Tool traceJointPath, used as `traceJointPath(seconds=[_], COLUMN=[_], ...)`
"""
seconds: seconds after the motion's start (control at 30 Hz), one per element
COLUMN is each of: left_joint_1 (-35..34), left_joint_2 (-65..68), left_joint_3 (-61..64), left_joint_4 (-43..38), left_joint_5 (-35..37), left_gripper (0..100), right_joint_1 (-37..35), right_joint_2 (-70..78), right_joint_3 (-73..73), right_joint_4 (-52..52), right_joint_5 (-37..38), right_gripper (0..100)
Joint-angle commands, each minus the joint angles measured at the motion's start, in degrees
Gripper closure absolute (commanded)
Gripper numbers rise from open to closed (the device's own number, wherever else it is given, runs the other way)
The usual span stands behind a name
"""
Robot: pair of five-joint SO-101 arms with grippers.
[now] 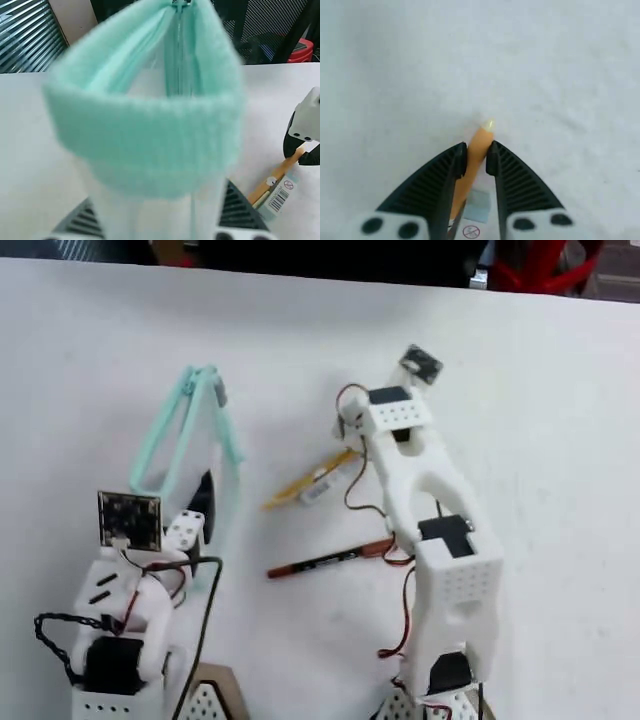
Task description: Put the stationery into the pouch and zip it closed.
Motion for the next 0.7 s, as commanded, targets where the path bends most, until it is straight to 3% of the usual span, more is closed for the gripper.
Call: traceJointPath(seconds=[0.0,0.47,0.67], left_joint_1=[0.0,0.0,0.1], left_joint_2=[0.3,0.3,0.3], left_joint_3=[0.0,-0.1,-0.3], left_joint_4=[-1.1,-0.8,-0.6], left_joint_5=[-0.4,-0.4,-0.4], left_gripper=[83,83,83], right_joint_1=[1.9,4.6,4.6], right_joint_2=[-4.3,-12.2,-16.7], right_joint_3=[0.2,-0.4,-0.9], right_joint_4=[0.6,11.6,11.8], right_joint_5=[-3.0,-3.0,-3.0], right_gripper=[98.1,98.1,98.1])
